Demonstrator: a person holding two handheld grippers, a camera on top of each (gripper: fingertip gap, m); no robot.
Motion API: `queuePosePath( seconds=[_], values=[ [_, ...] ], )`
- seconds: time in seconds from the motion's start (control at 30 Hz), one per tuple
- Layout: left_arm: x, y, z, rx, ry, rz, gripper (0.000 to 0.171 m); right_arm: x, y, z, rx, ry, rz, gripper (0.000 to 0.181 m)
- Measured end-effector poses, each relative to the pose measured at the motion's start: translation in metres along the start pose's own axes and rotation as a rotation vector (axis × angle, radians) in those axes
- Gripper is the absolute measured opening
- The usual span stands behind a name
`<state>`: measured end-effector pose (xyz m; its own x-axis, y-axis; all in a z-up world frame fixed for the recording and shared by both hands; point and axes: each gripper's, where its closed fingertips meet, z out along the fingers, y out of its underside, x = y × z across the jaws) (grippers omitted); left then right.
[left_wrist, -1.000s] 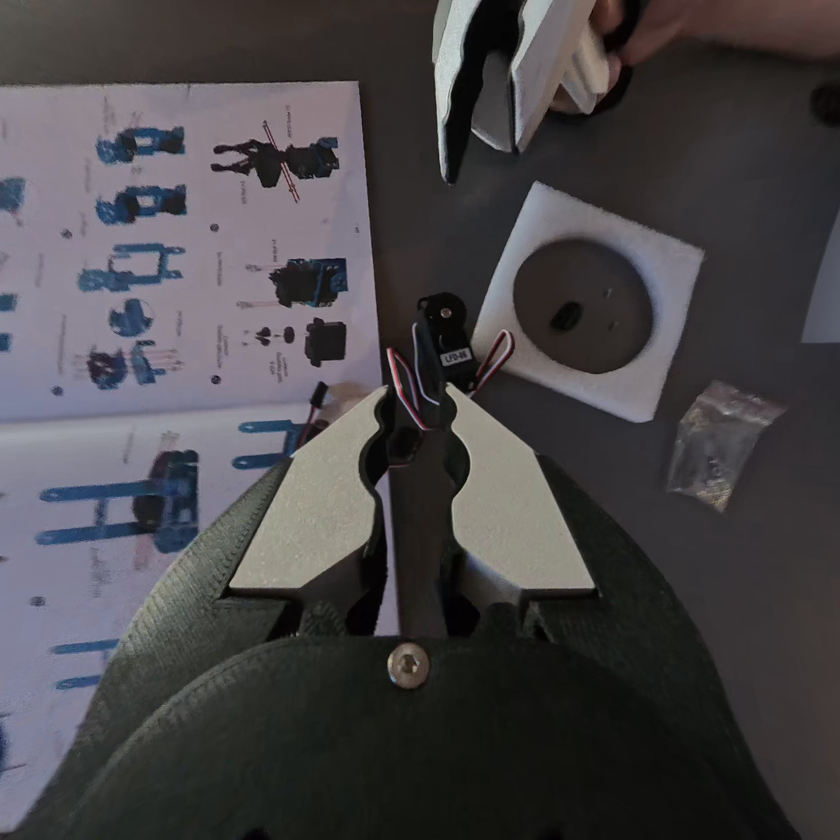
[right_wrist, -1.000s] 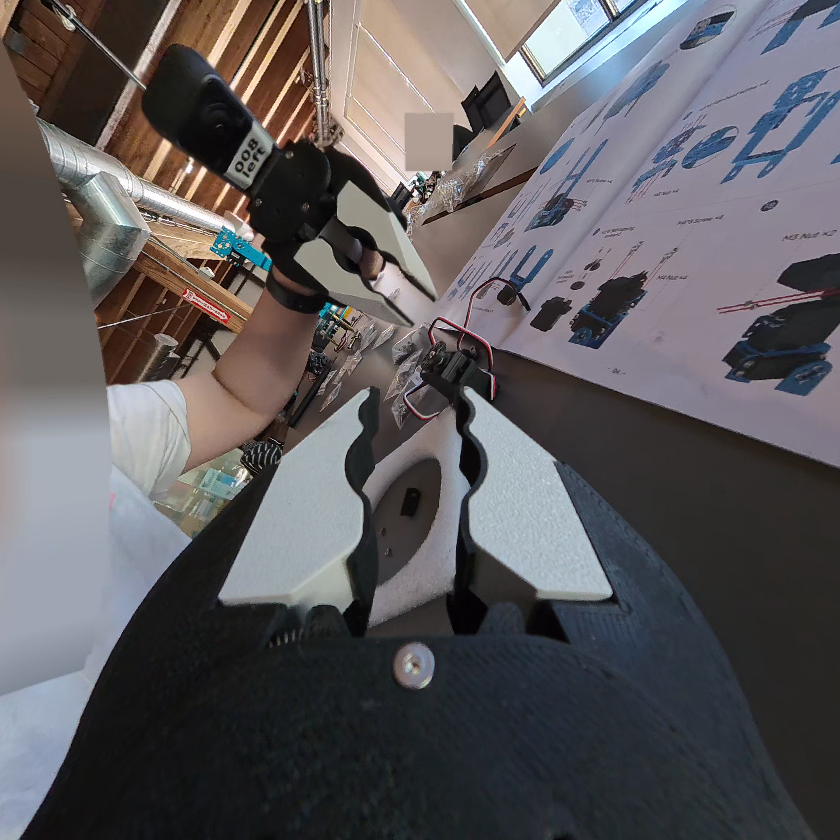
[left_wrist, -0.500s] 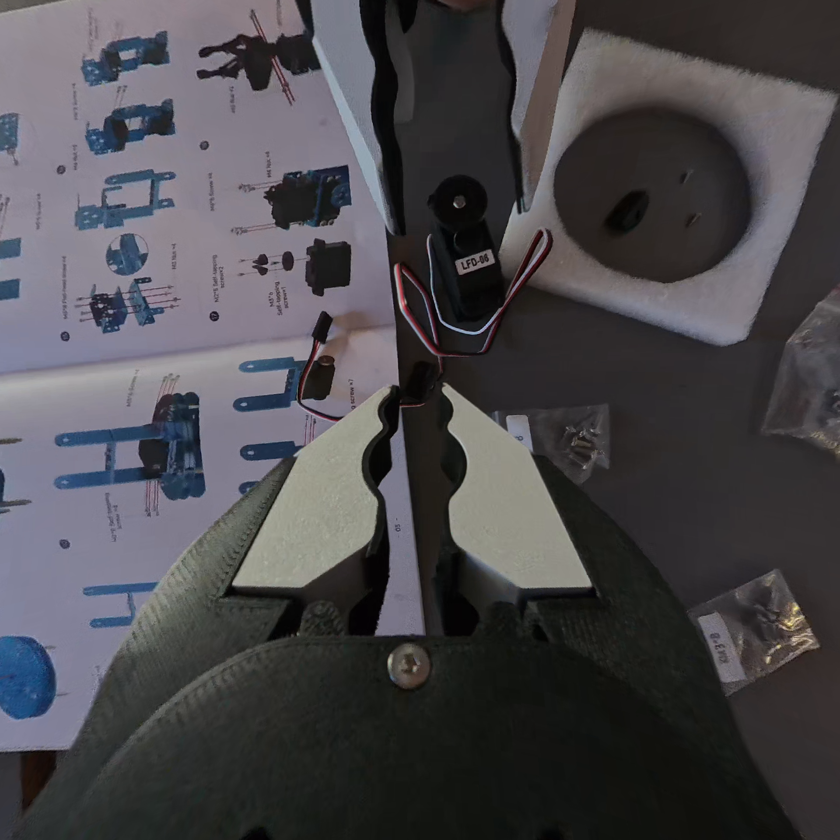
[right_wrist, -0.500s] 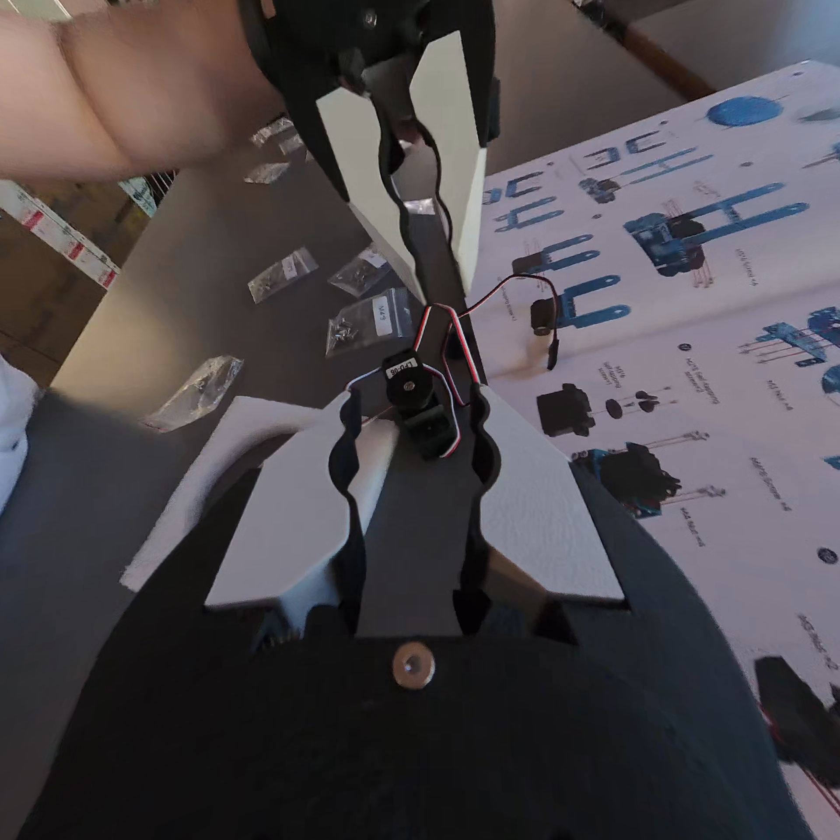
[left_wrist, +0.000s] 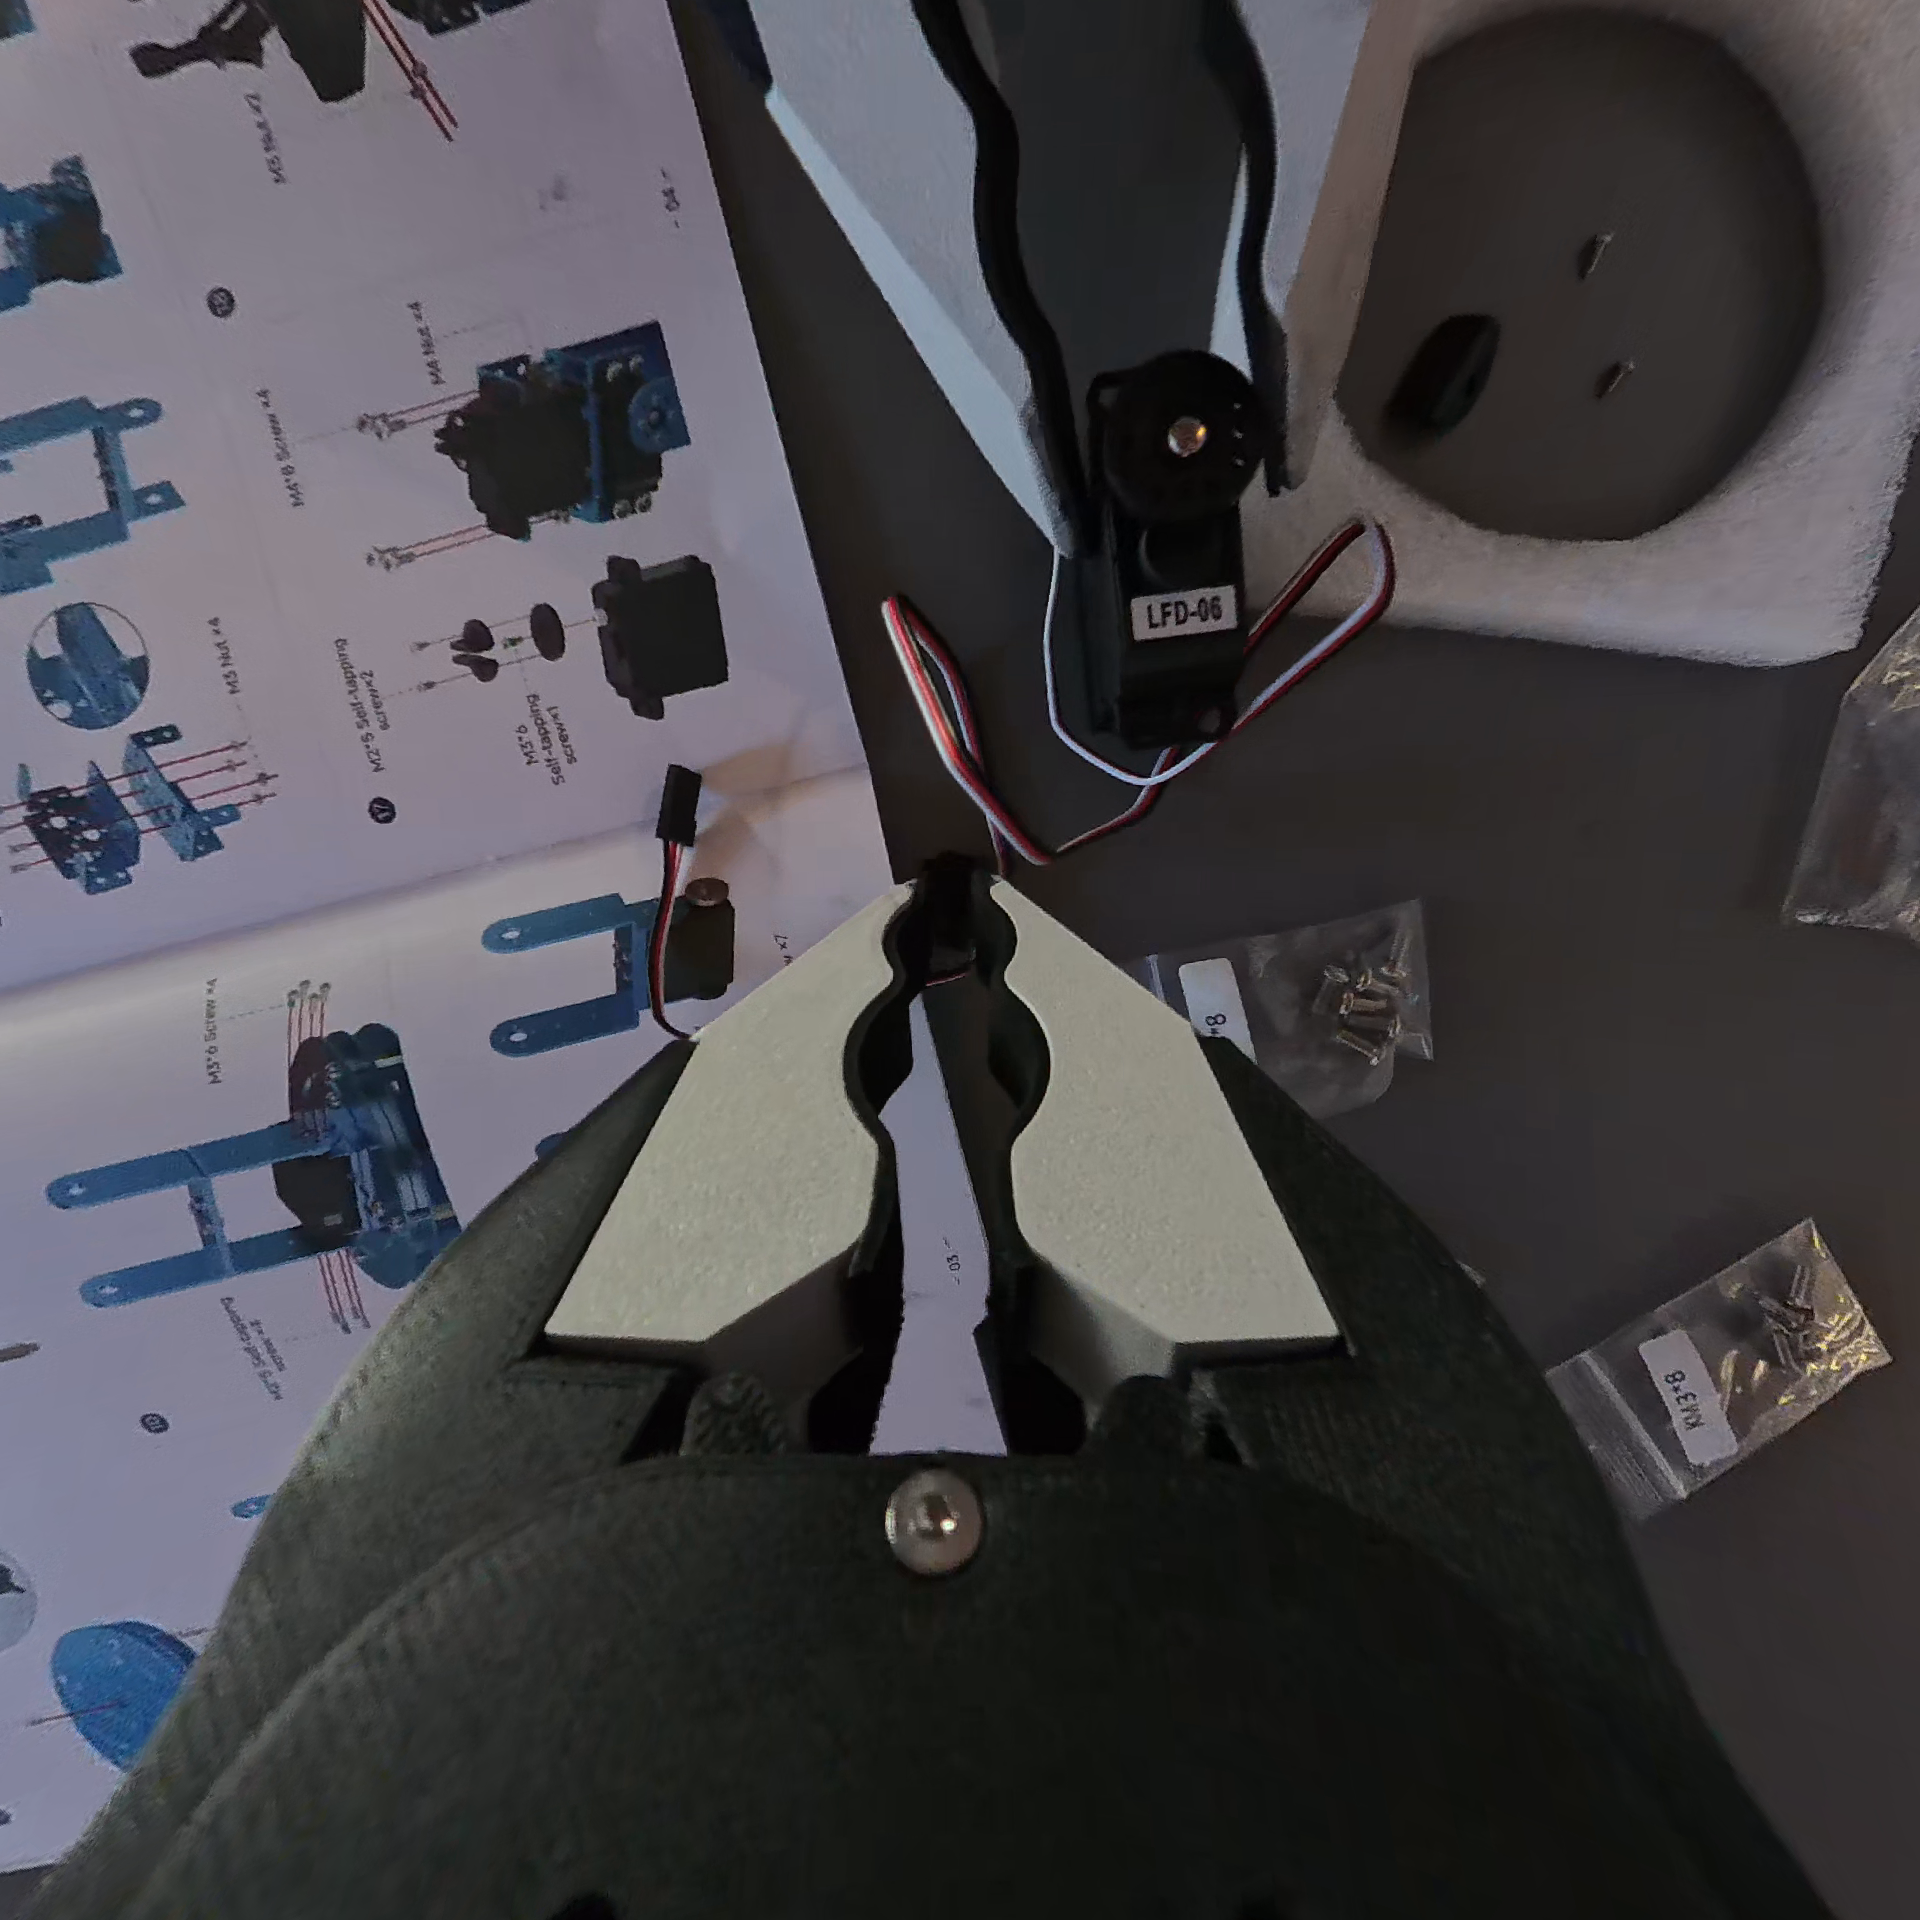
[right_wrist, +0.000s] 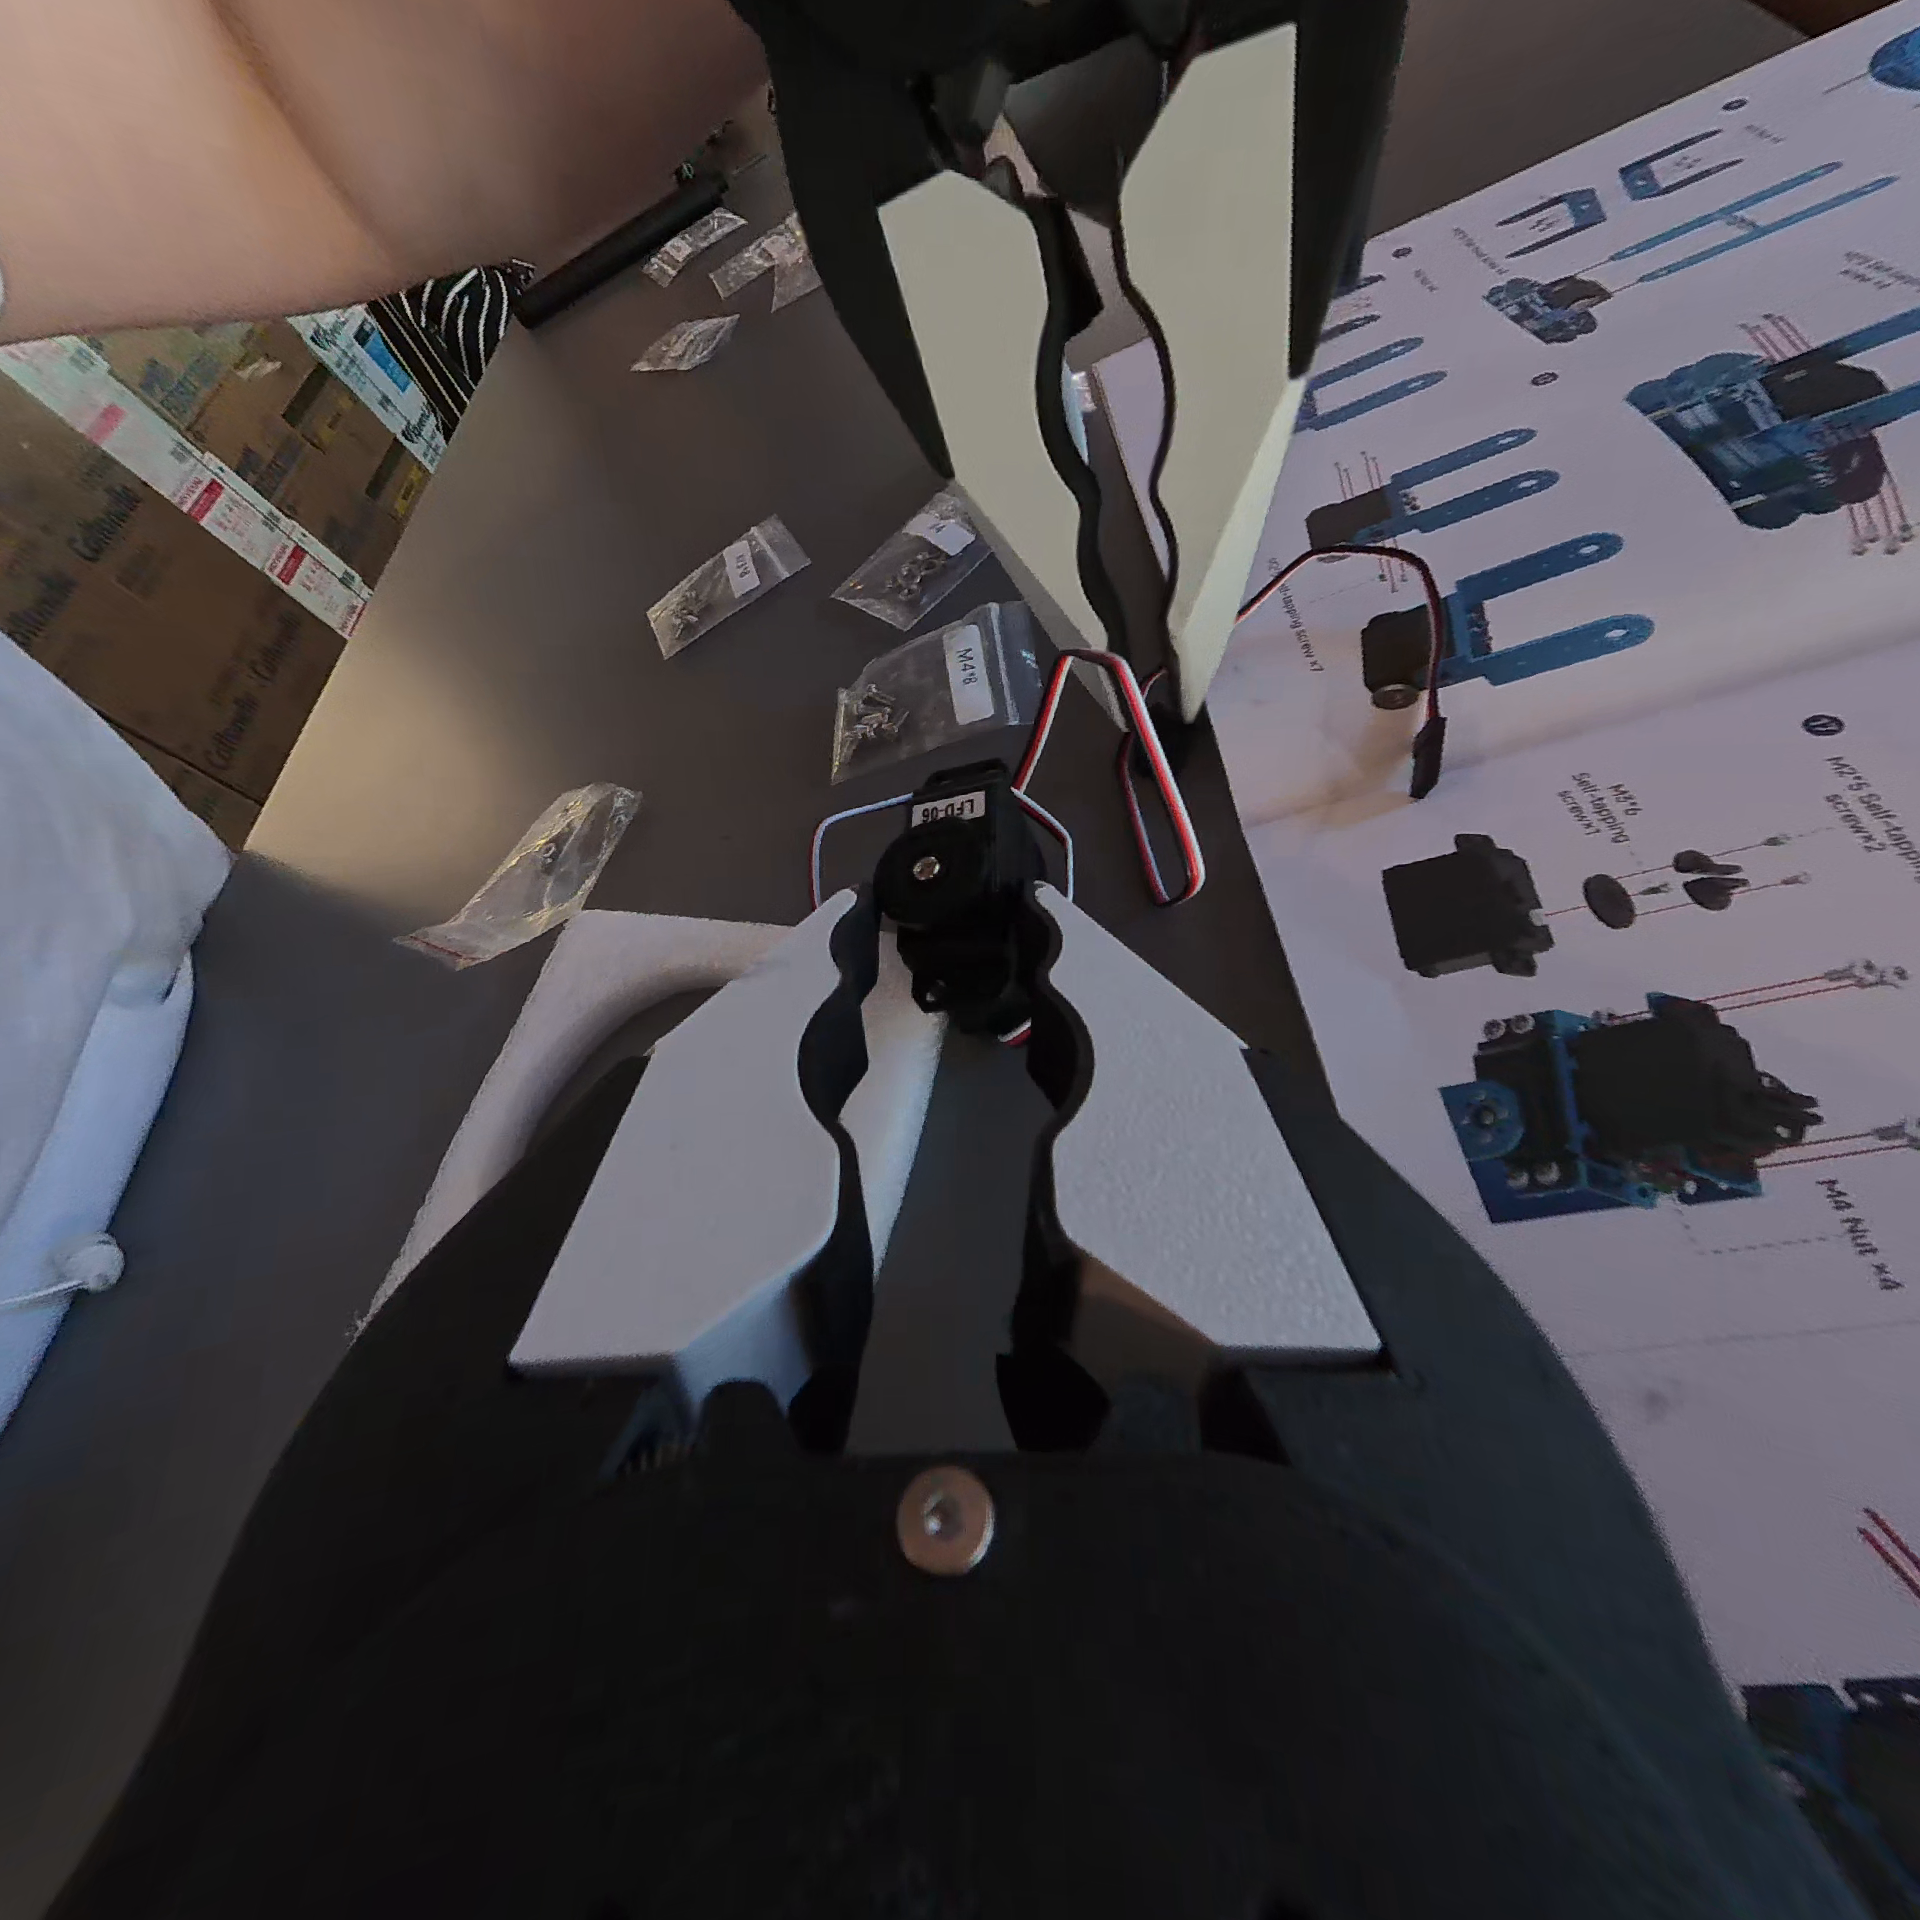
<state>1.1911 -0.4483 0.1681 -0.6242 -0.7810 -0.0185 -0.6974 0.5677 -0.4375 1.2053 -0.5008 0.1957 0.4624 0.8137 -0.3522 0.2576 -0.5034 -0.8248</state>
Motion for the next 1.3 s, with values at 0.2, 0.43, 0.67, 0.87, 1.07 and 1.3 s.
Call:
queuePosePath(
  seconds=[0.2,0.43,0.67,0.87,1.07,1.3],
  values=[
    [0.002,0.003,0.004,-0.035,0.019,-0.007,0.000,-0.002,-0.003,-0.007,0.047,-0.022,0.009,0.028],
    [-0.005,-0.002,-0.018,0.049,-0.132,-0.097,0.000,-0.002,-0.020,-0.032,0.217,-0.087,0.051,0.033],
    [-0.015,0.015,-0.030,0.113,-0.221,-0.460,0.000,0.018,-0.029,-0.048,0.347,-0.058,0.131,0.033],
    [-0.013,0.023,-0.020,0.203,-0.327,-0.794,0.000,0.017,-0.030,-0.048,0.348,-0.069,0.127,0.033],
    [-0.009,0.025,-0.008,0.201,-0.293,-0.910,0.004,0.017,-0.030,-0.047,0.349,-0.072,0.124,0.033],
    [-0.002,0.018,-0.009,0.247,-0.254,-1.030,0.009,0.015,-0.028,-0.046,0.332,-0.075,0.116,0.034]
  ],
)
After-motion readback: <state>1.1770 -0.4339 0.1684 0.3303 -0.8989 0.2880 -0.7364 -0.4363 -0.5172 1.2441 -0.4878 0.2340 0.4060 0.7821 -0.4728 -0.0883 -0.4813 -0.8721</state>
